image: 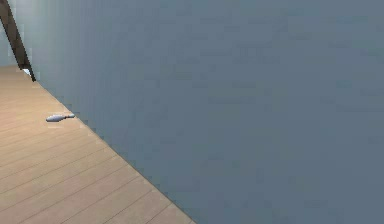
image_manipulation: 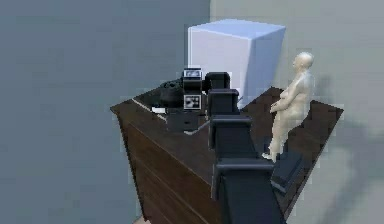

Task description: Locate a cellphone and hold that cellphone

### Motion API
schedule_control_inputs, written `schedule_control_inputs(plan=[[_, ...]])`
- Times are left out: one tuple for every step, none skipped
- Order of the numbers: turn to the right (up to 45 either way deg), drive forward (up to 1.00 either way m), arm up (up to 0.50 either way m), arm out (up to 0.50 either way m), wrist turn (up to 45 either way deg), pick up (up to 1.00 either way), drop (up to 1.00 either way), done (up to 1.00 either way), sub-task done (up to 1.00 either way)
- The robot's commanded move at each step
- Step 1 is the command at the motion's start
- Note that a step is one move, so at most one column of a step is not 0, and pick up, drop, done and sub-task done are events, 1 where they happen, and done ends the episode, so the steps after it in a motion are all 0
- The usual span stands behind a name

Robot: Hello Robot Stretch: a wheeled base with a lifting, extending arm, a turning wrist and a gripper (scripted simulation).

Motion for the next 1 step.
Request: schedule_control_inputs(plan=[[0.0,0.00,0.00,0.00,0.0,0.00,0.00,1.00,0.00]])
